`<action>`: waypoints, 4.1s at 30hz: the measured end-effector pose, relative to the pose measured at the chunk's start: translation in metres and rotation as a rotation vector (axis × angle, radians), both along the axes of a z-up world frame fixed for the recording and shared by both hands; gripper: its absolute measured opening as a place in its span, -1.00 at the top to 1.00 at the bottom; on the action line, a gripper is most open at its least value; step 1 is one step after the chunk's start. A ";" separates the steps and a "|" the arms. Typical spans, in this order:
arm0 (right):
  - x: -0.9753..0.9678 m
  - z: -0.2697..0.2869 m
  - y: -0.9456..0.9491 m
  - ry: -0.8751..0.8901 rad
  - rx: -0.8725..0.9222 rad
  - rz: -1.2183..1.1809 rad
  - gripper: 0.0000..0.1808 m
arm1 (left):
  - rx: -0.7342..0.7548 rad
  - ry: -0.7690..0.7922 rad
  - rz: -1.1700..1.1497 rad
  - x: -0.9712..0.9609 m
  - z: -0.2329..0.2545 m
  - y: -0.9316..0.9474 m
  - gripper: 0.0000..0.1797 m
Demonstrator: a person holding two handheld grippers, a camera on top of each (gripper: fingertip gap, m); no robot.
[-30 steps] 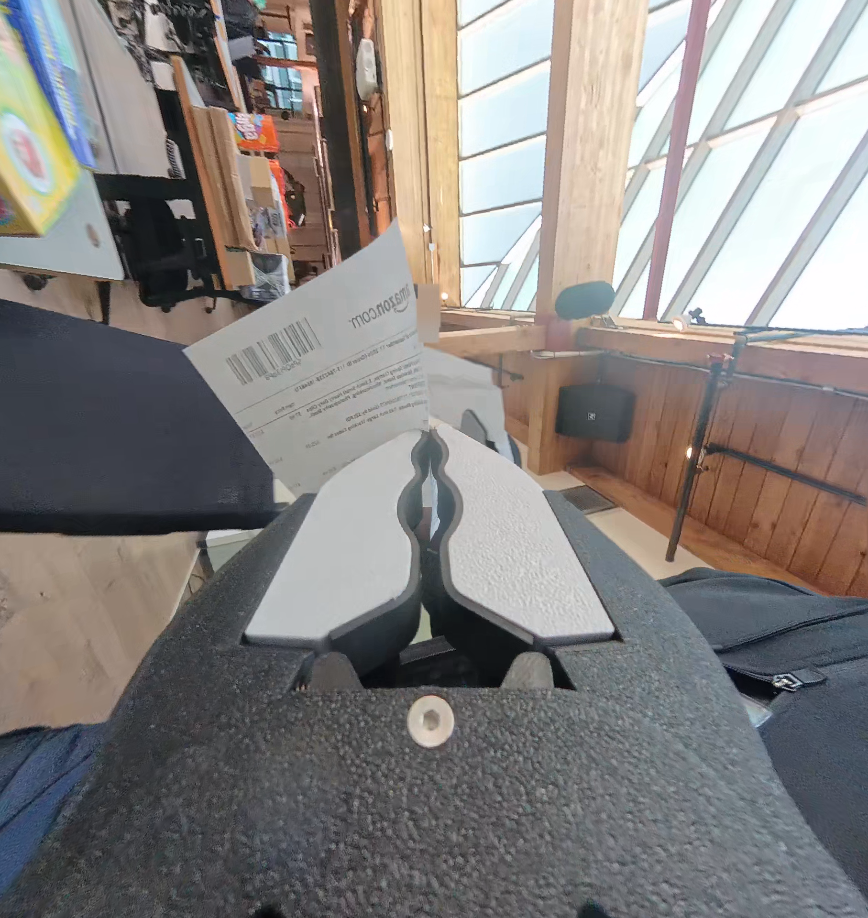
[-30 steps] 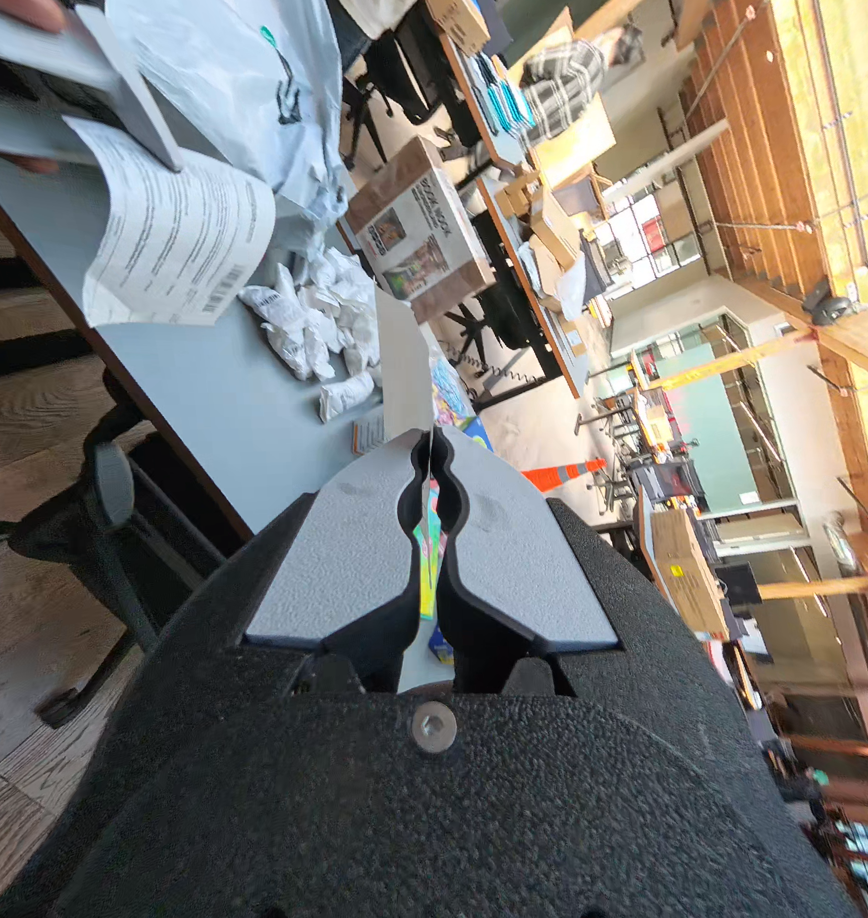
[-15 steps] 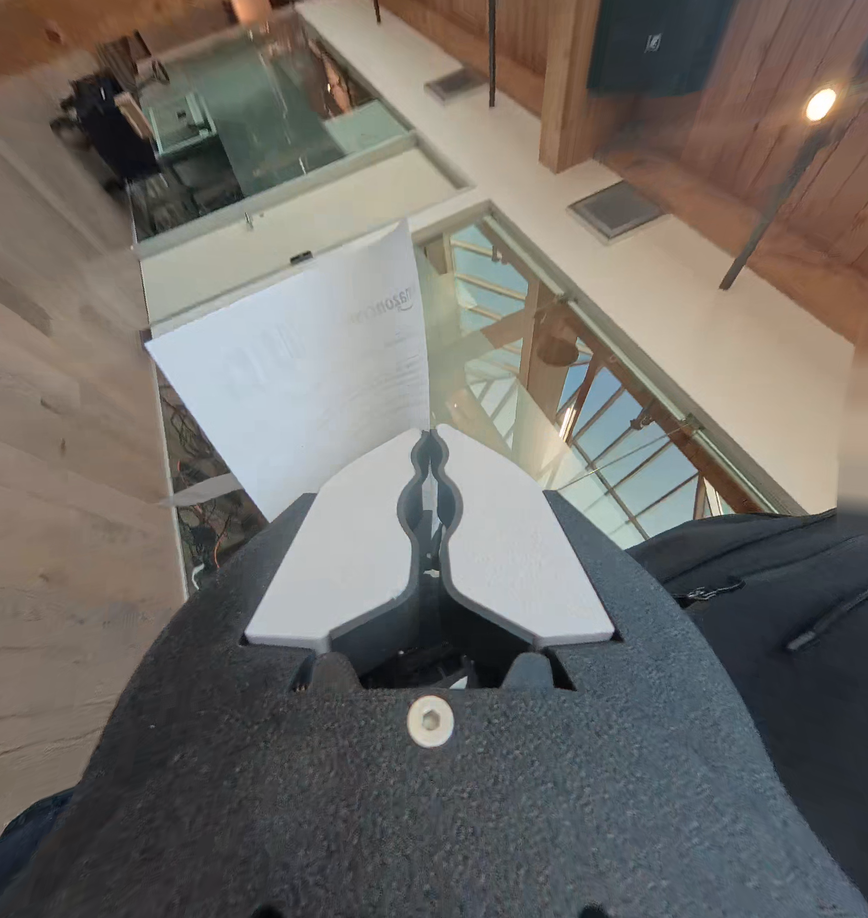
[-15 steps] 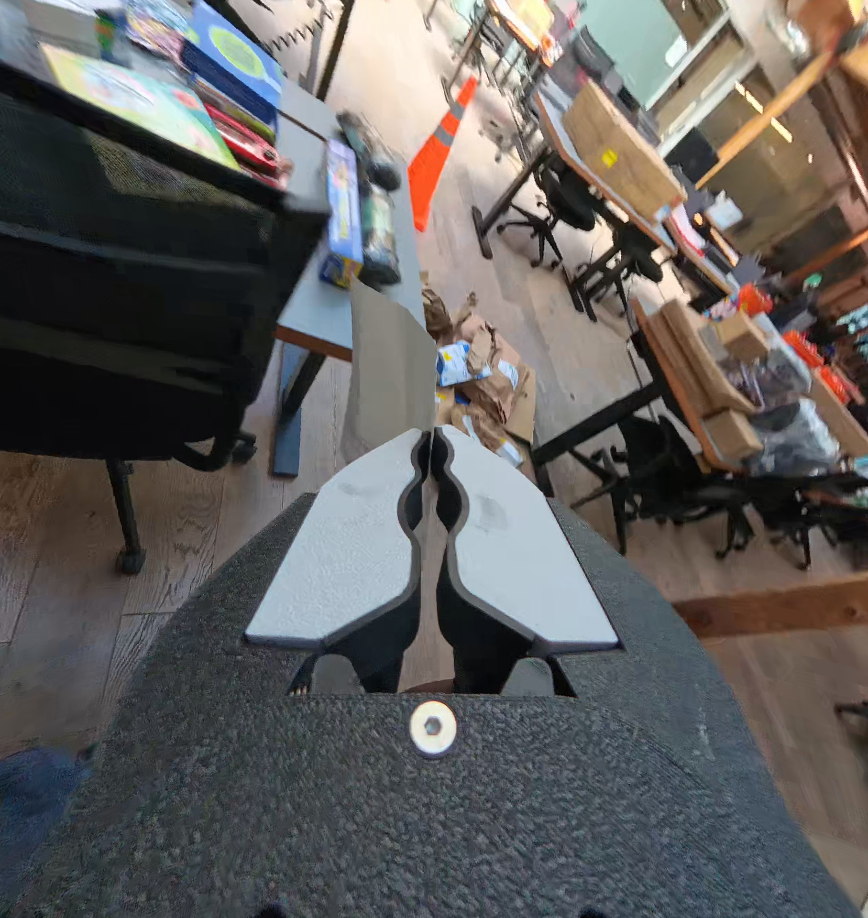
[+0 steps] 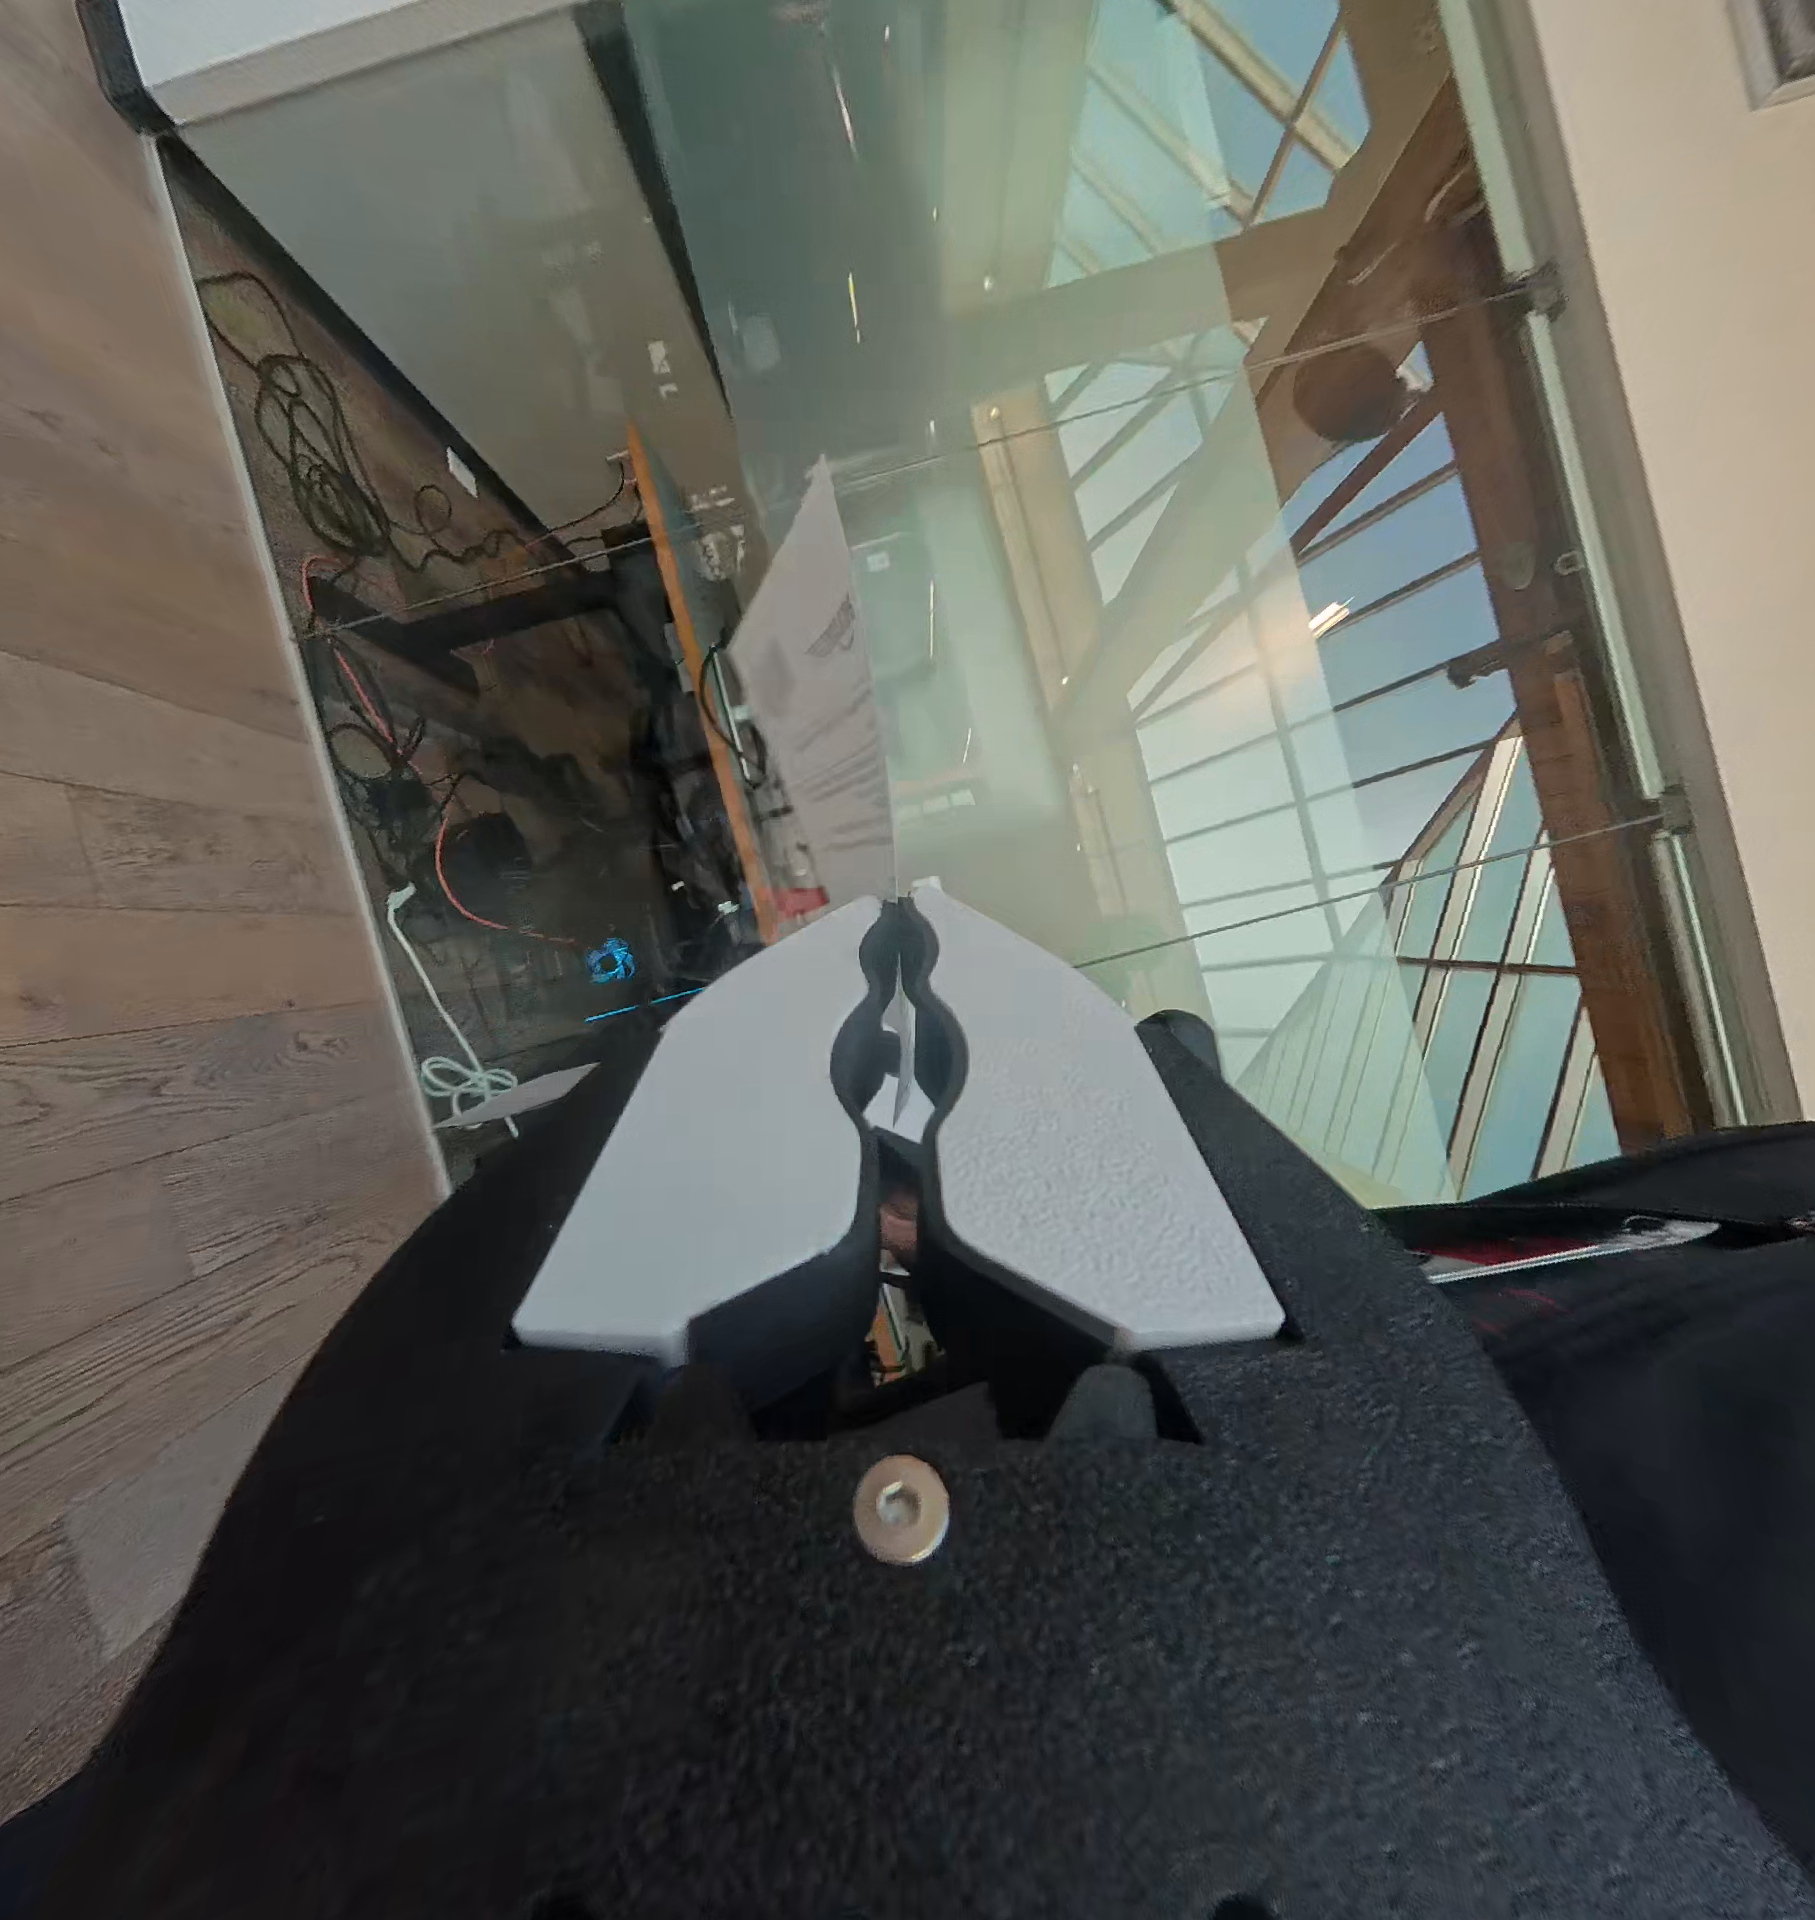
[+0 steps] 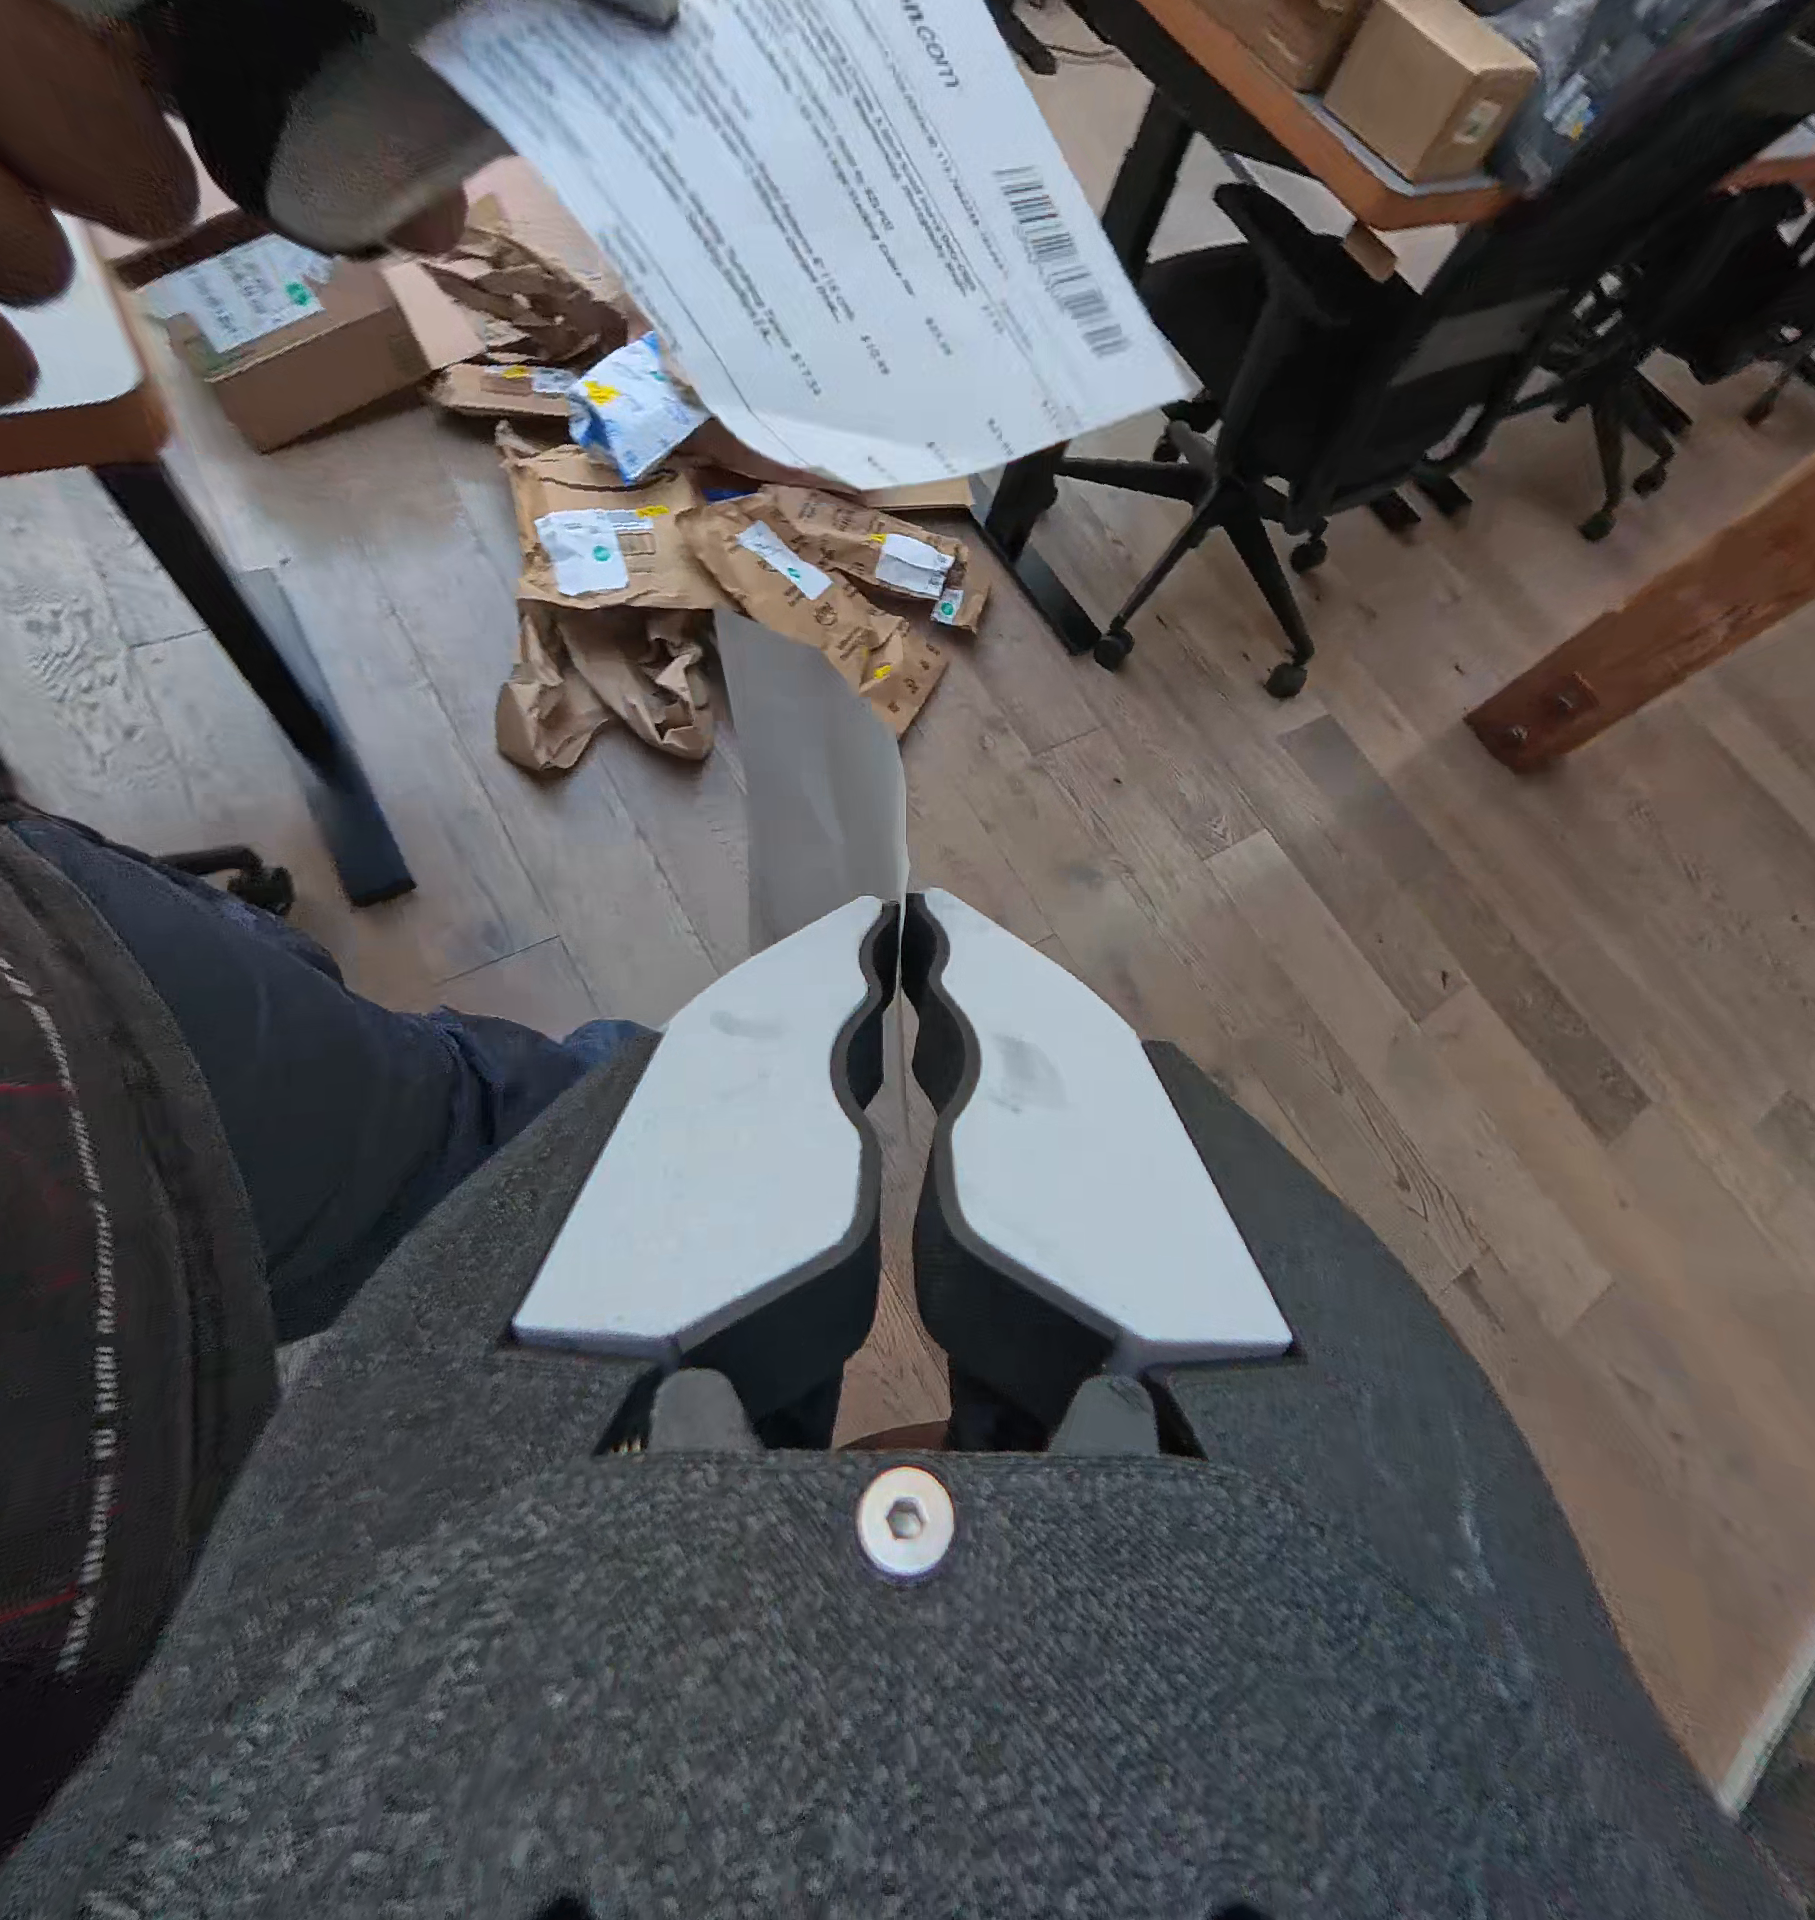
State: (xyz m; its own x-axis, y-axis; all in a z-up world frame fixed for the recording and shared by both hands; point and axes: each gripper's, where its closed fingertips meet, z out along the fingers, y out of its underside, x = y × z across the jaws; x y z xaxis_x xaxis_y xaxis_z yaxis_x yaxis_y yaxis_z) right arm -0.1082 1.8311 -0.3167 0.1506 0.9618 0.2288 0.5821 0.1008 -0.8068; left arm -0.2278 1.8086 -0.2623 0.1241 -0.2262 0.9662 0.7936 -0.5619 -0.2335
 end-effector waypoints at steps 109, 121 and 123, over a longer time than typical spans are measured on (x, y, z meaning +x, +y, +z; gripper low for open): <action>-1.376 0.018 1.538 -0.173 -1.495 0.616 1.00 | -0.125 0.346 1.150 -1.055 0.119 1.351 0.20; -1.410 -0.140 1.581 -0.374 -1.195 0.164 0.46 | -0.142 0.304 1.193 -0.999 0.105 1.327 0.19; -1.404 -0.132 1.581 -0.385 -1.150 0.190 0.37 | -0.131 0.308 1.207 -0.992 0.107 1.319 0.19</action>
State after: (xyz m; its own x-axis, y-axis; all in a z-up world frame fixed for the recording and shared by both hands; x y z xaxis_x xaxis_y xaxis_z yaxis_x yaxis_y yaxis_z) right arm -1.5118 3.4124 -0.4488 0.0967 0.6319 -0.7690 0.8558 -0.4473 -0.2599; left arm -1.2203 3.1281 -0.1549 0.4092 0.2846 0.8669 0.7400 0.4523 -0.4978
